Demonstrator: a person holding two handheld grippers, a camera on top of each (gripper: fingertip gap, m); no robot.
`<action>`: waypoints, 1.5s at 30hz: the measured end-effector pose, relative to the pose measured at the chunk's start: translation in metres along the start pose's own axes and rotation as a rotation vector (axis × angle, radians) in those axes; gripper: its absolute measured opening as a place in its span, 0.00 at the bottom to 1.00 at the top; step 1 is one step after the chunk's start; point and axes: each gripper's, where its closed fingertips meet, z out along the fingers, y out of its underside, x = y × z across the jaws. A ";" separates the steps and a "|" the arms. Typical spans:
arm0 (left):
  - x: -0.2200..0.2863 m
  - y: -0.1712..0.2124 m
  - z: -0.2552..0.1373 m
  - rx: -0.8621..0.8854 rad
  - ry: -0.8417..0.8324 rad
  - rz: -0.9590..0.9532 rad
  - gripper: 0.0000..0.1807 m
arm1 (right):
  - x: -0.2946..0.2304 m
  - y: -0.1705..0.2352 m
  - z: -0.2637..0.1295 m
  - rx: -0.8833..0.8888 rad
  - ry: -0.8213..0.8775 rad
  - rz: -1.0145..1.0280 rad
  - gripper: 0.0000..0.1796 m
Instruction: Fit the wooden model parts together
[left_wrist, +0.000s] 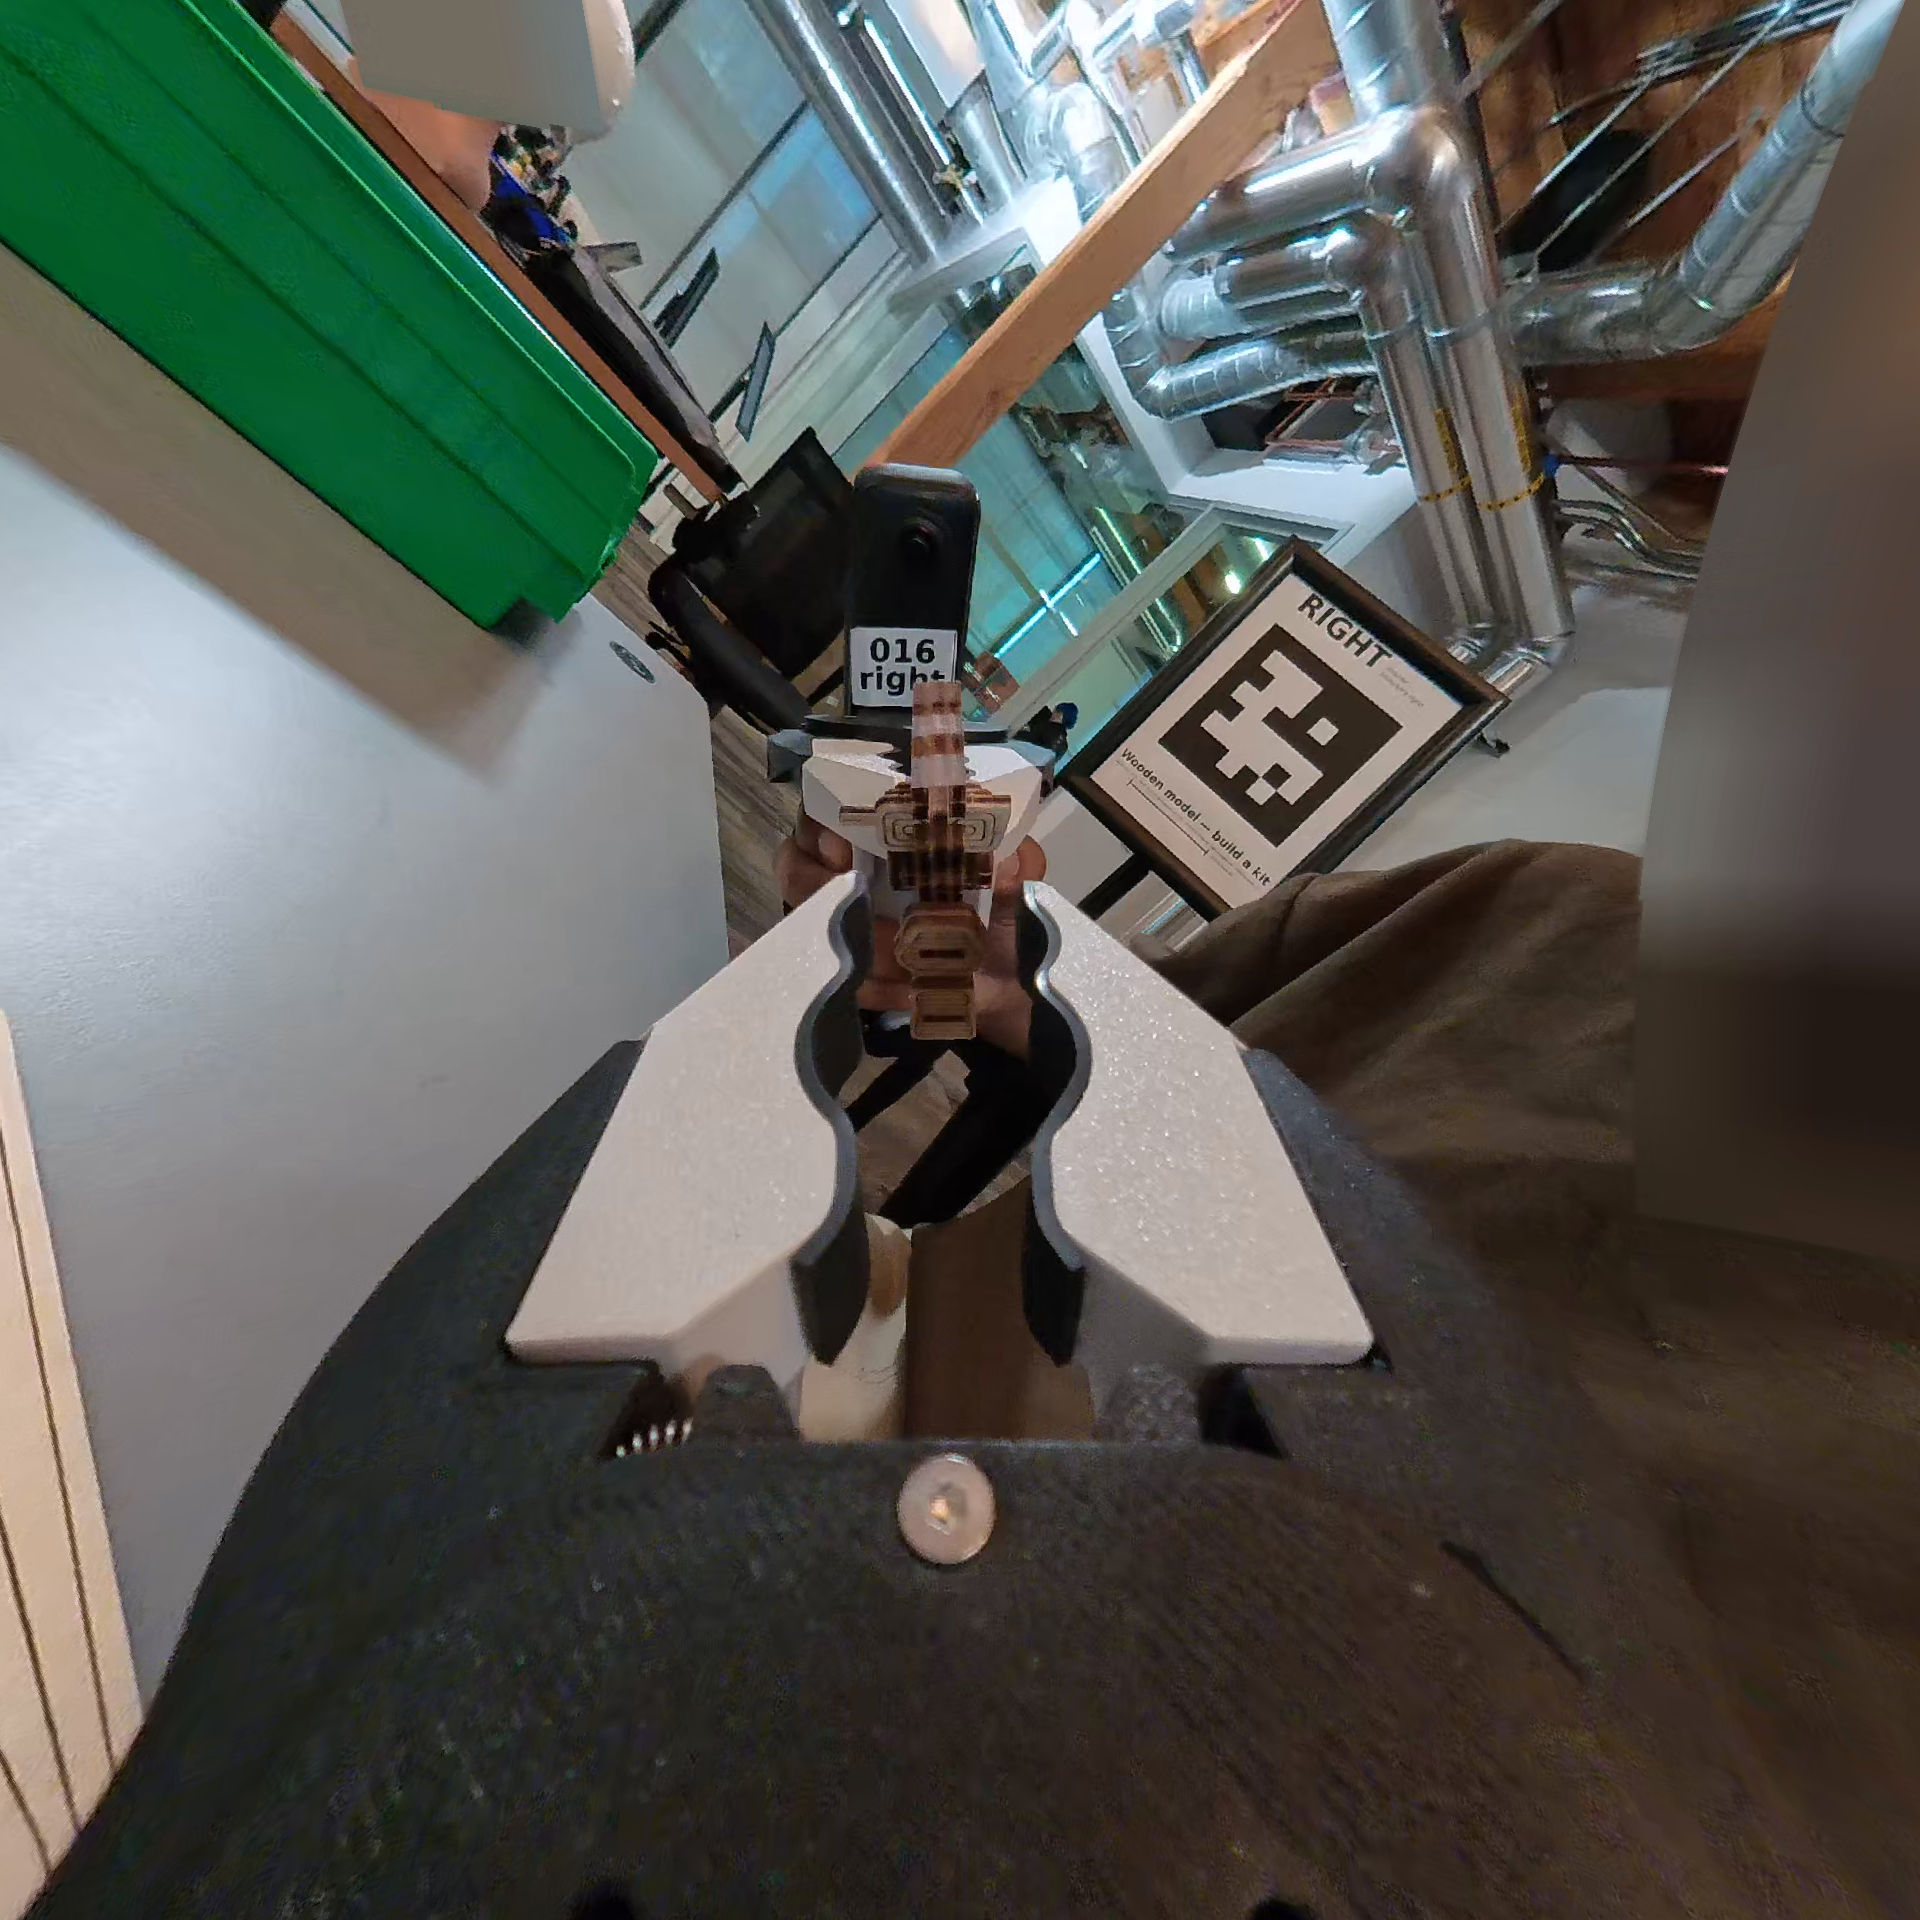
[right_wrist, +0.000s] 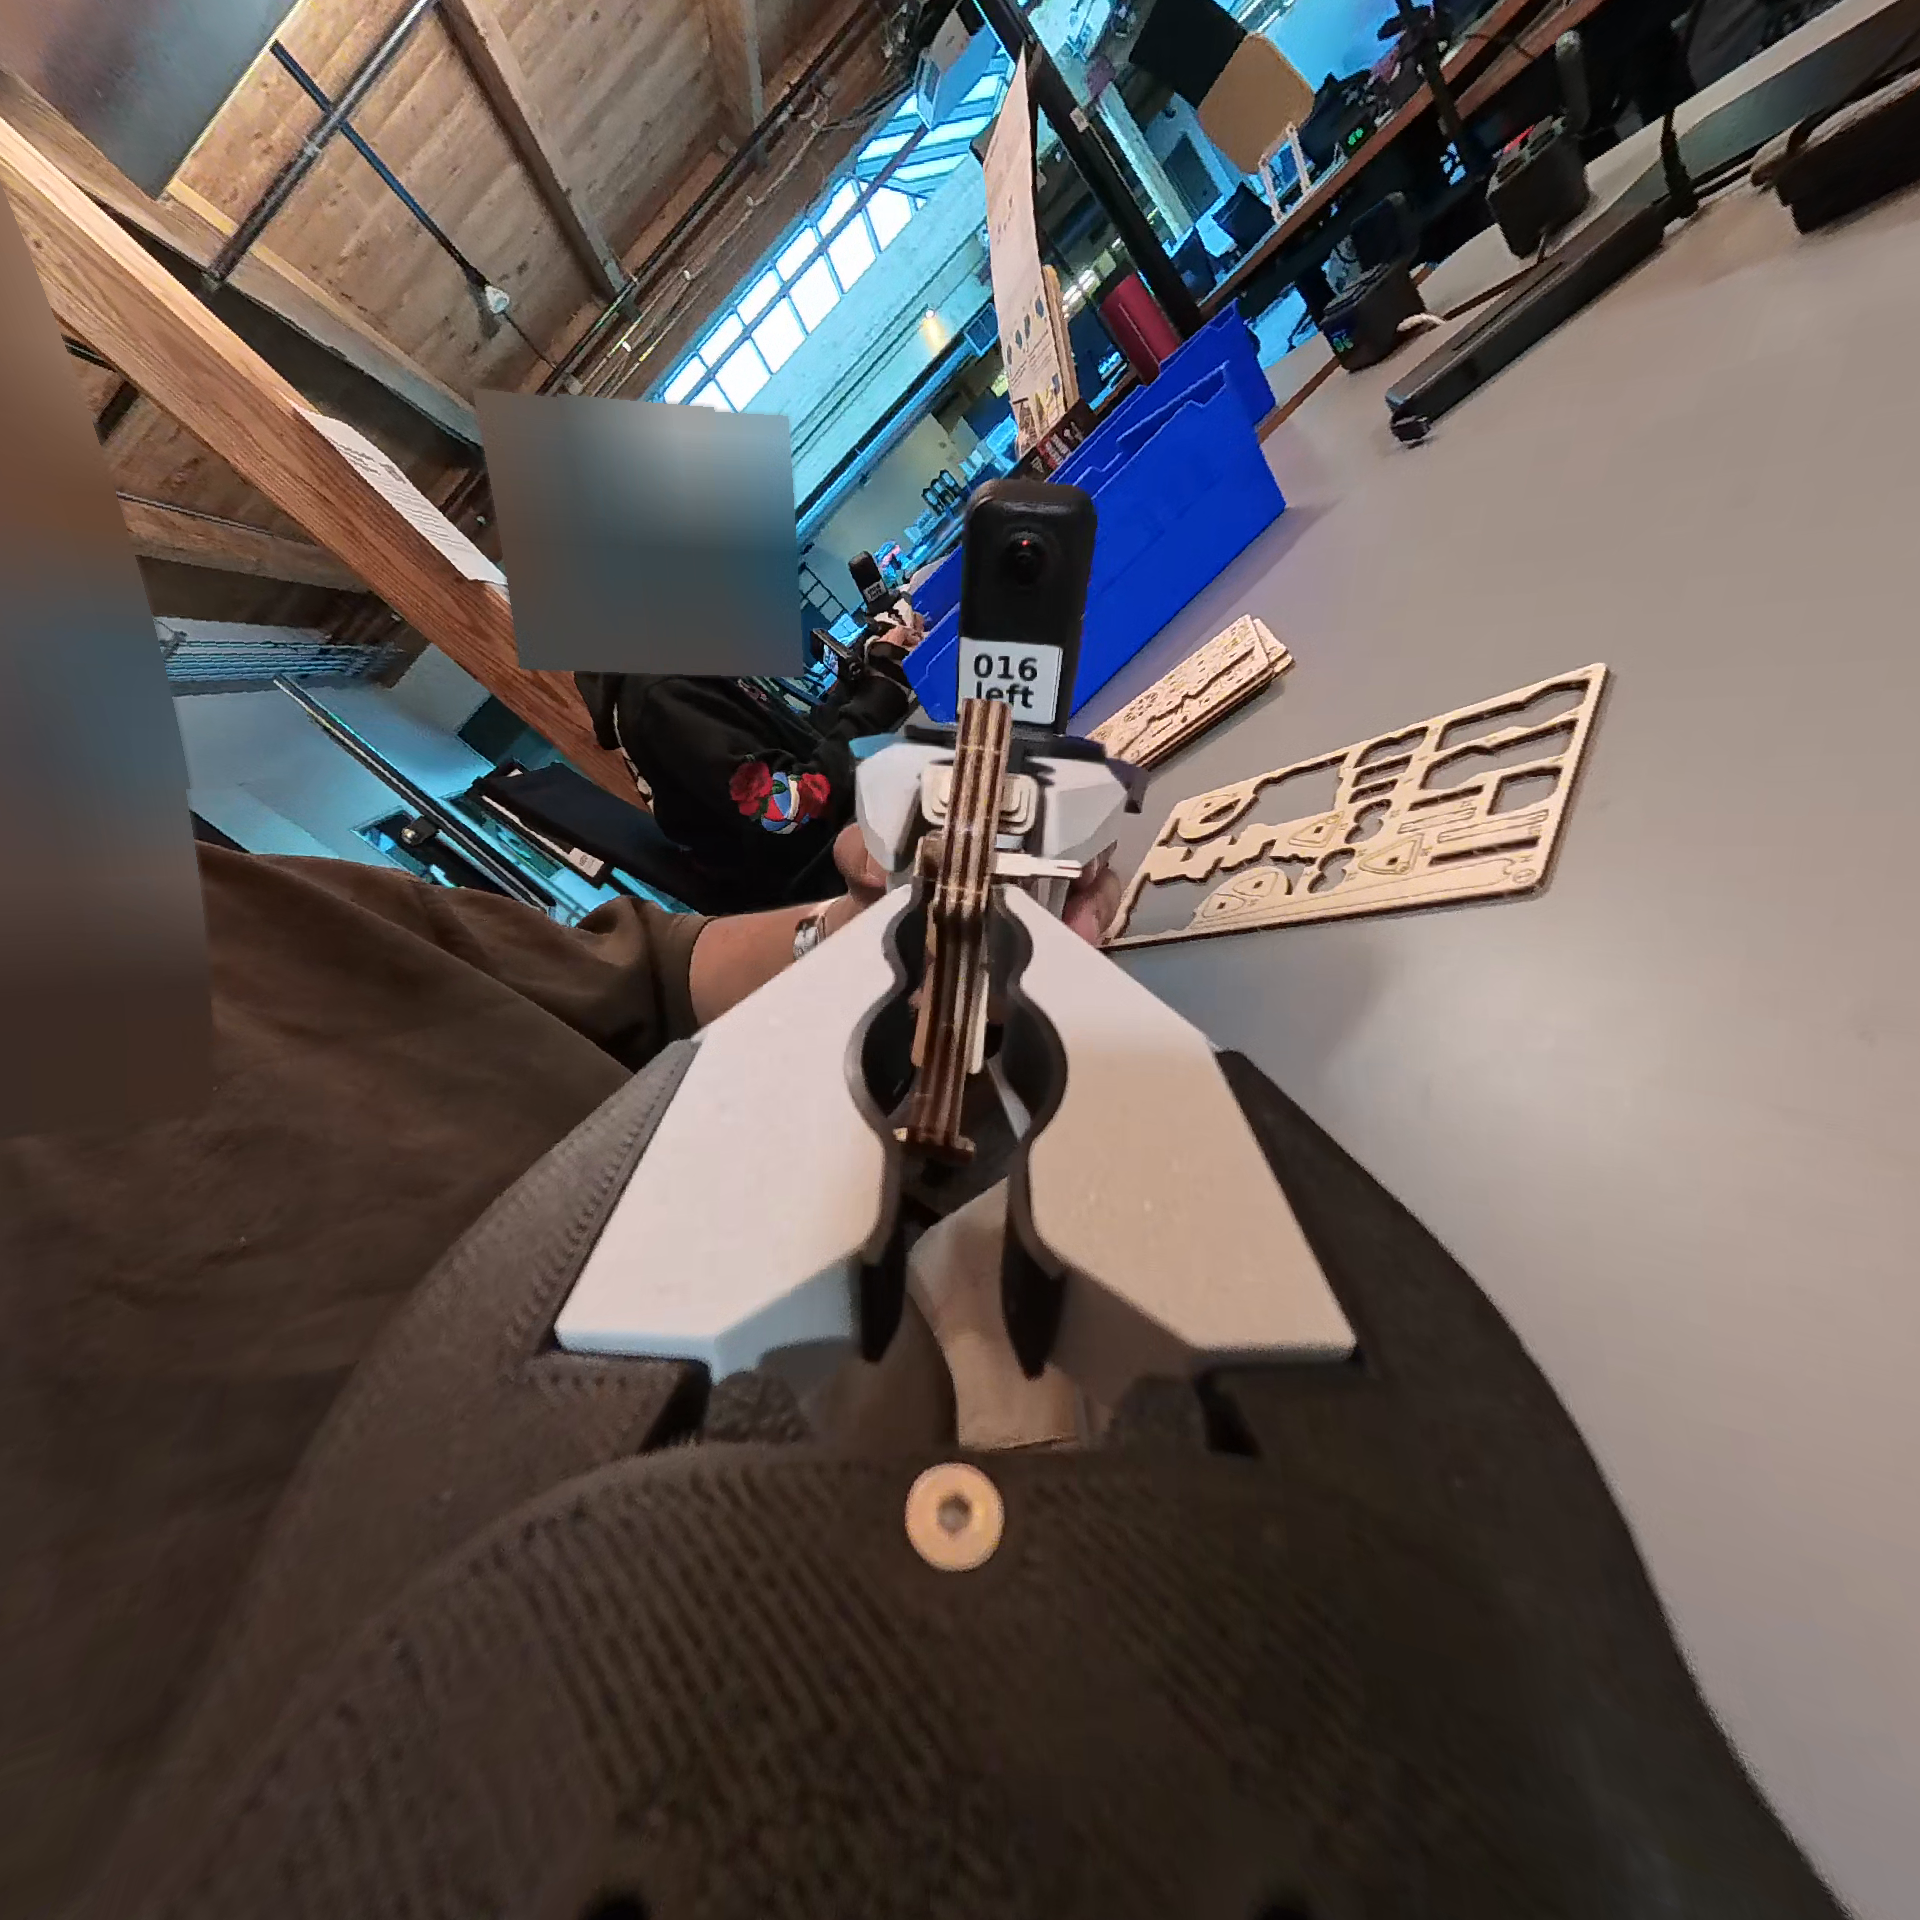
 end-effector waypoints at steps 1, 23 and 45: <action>0.000 0.000 -0.001 0.001 -0.002 0.003 0.10 | 0.000 0.000 0.001 0.000 -0.005 0.005 0.05; 0.002 -0.002 -0.034 0.119 -0.060 -0.021 0.03 | 0.002 0.007 0.033 -0.082 -0.103 0.060 0.05; -0.002 -0.007 -0.040 0.164 -0.101 -0.050 0.05 | 0.004 0.007 0.038 -0.090 -0.090 0.045 0.05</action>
